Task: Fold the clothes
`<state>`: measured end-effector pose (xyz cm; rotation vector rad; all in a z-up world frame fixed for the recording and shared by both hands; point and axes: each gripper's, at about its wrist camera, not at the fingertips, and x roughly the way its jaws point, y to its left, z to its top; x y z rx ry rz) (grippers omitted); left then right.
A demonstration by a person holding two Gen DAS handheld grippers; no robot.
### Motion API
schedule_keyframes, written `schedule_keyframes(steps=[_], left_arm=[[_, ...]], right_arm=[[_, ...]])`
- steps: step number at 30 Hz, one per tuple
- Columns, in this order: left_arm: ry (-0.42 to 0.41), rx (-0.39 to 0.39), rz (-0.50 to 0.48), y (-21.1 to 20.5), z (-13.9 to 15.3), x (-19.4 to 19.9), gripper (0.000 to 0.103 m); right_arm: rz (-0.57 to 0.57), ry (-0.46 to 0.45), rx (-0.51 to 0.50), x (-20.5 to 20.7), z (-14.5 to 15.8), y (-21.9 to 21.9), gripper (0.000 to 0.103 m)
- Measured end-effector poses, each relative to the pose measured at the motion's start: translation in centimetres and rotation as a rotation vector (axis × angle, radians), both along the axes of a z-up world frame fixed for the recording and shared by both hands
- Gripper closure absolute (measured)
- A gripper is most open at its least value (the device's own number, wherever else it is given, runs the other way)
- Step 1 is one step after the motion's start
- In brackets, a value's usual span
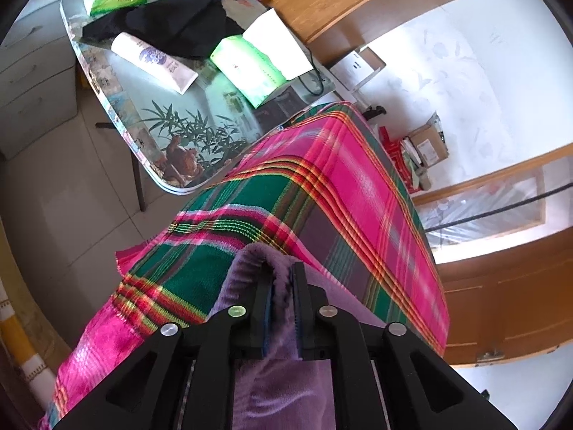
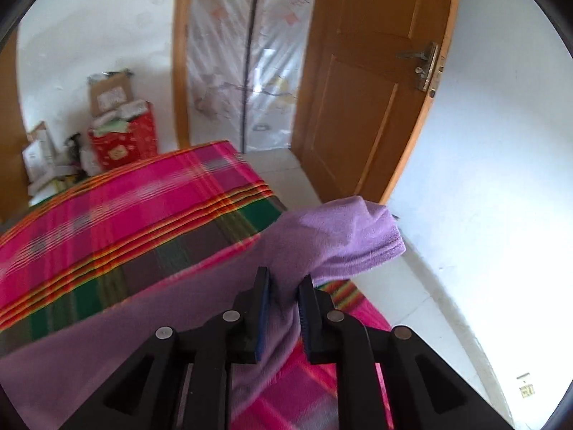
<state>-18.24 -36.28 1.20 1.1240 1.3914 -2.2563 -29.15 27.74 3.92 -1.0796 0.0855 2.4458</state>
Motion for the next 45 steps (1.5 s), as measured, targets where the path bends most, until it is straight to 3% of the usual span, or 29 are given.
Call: schedule_keyframes(steps=[3,8,11,14,19,27,33,41,45], left_arm=[[0.001,0.004,-0.004,0.0,0.6,1.0,0.080],[-0.006,0.020,-0.002,0.0,1.4,3.8,0.080],[-0.005,0.005,-0.023,0.7,2.0,5.6,0.079],[-0.002,-0.023,-0.066,2.3,2.7,6.8,0.071],[-0.013,-0.058,-0.183,5.6,3.1,8.2,0.071],[-0.052,-0.086,-0.235,7.6,2.2,10.7,0.071],[-0.075,-0.078,-0.242,7.7,1.3,11.5,0.071],[-0.076,-0.037,-0.237,7.2,0.3,11.9,0.071],[-0.067,-0.028,-0.232,7.2,0.2,12.1,0.071]], right_arm=[[0.062,-0.001,-0.025,1.9,0.5,-0.7,0.088],[0.200,0.003,-0.153,5.5,1.3,-2.9,0.088],[0.375,-0.024,-0.231,7.4,1.2,-6.2,0.083],[0.568,-0.079,-0.316,9.2,0.7,-10.4,0.081],[0.788,-0.165,-0.424,11.3,-0.8,-16.9,0.081],[1.006,-0.255,-0.367,13.1,-2.6,-25.2,0.081],[1.072,-0.269,-0.337,11.8,-3.1,-28.4,0.081],[1.127,-0.262,-0.295,12.7,-3.8,-30.5,0.073],[1.136,-0.238,-0.263,13.4,-3.9,-30.7,0.093]])
